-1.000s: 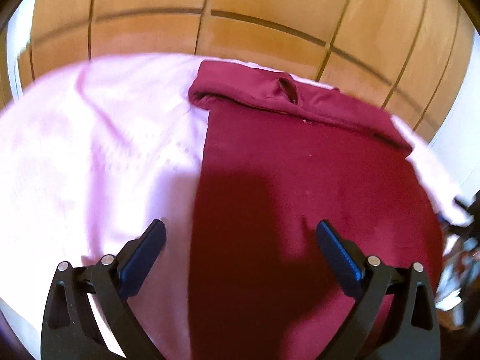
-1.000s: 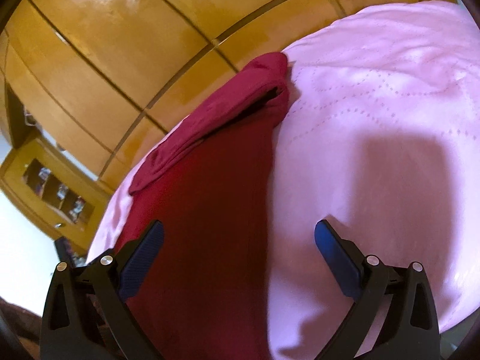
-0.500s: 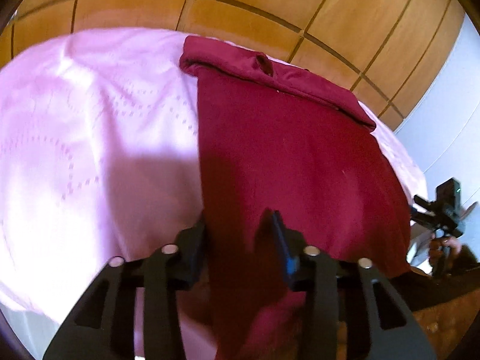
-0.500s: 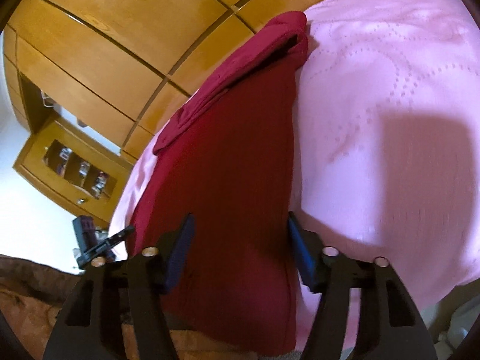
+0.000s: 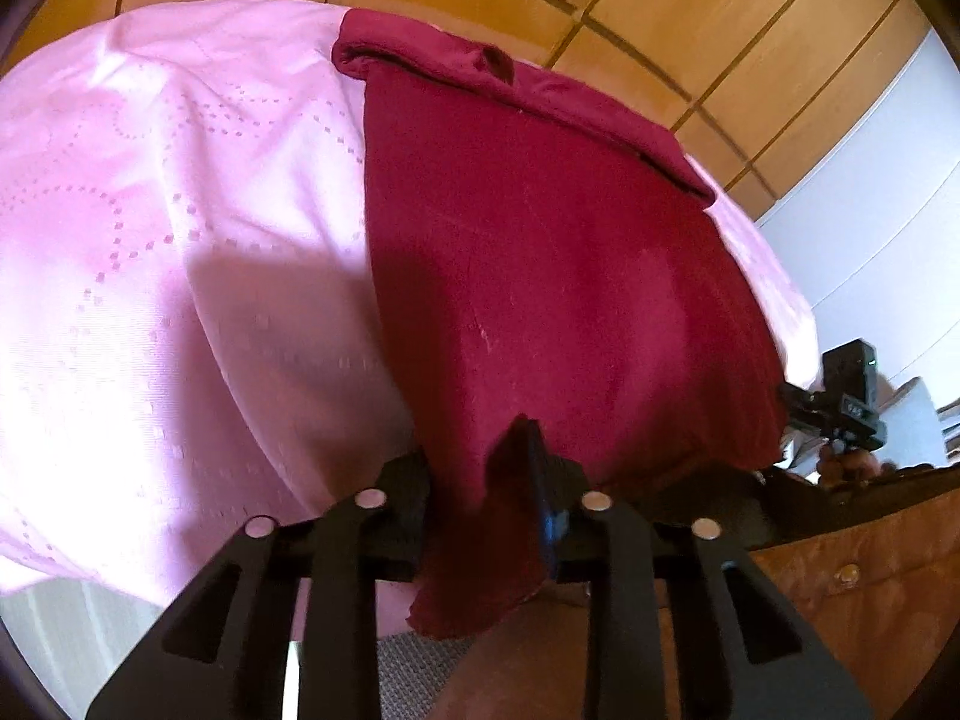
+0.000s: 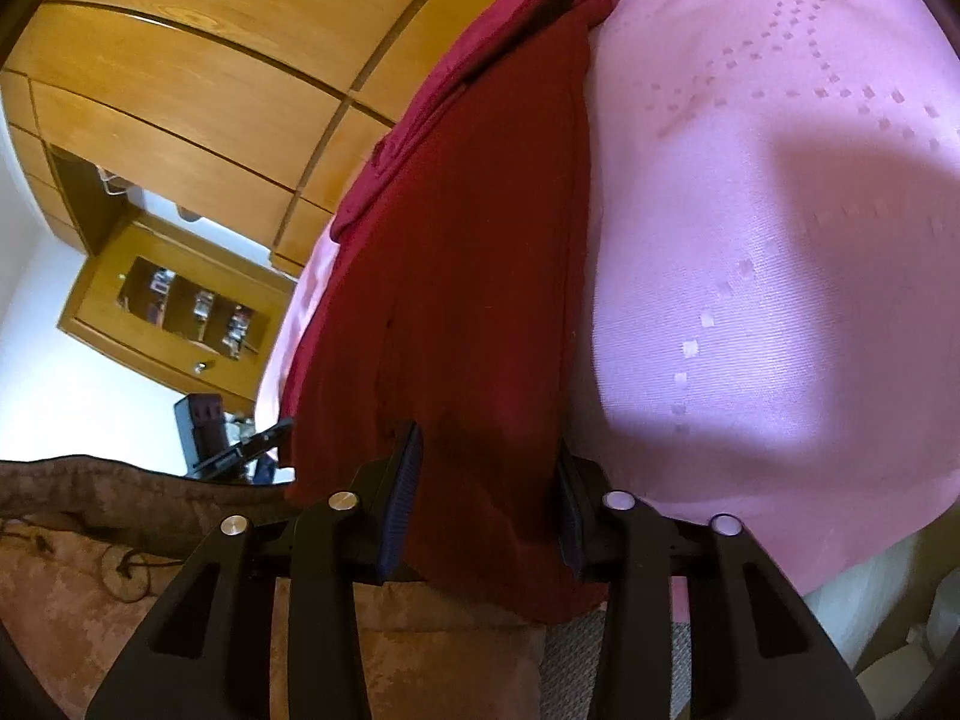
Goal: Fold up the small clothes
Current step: 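Grasp the shirt hem with the left tool while the right tool grasps it too, then lift the hem with both tools, fold it toward the collar, open both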
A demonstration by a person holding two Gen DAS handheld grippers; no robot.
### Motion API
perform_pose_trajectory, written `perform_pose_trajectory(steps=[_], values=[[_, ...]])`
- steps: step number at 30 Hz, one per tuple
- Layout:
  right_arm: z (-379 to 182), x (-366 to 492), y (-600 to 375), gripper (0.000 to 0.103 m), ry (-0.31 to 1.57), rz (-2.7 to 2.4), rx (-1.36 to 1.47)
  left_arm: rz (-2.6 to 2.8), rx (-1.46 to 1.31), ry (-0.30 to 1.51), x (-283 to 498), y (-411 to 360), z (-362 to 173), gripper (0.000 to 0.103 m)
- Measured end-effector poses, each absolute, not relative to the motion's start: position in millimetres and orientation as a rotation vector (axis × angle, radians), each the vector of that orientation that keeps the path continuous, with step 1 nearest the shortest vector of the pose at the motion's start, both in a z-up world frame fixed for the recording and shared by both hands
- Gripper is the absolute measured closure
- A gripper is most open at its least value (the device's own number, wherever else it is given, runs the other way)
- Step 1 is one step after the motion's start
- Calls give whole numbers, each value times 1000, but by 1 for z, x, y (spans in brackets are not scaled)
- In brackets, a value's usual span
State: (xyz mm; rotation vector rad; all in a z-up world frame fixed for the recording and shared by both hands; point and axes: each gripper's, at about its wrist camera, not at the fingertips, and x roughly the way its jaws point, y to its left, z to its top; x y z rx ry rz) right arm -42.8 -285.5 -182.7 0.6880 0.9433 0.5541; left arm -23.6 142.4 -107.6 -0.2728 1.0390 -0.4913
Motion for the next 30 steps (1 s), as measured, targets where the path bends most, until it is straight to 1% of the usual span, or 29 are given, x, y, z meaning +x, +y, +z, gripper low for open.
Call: perform_pose_trajectory(steps=[1, 2, 3, 8, 17, 24, 27, 30], values=[[-185, -41, -285, 84, 953, 544, 681, -500, -270, 1059, -24, 140, -108, 90], [-187, -40, -284, 92, 966, 537, 679, -504, -266, 1073, -24, 139, -107, 93], [-187, -40, -286, 93, 966, 552, 690, -513, -258, 1080, -26, 137, -105, 94], [-168, -46, -277, 93, 873, 679, 651, -588, -319, 1033, -34, 144, -81, 96], [-130, -57, -300, 94, 618, 792, 737, -688, -544, 898, -41, 166, -44, 97], [-111, -89, -308, 94, 517, 907, 756, -858, -589, 840, -76, 173, -17, 97], [-101, -105, -315, 94, 454, 935, 760, -892, -633, 834, -81, 180, -14, 97], [-106, -103, -325, 94, 430, 914, 809, -870, -703, 833, -66, 188, -24, 96]])
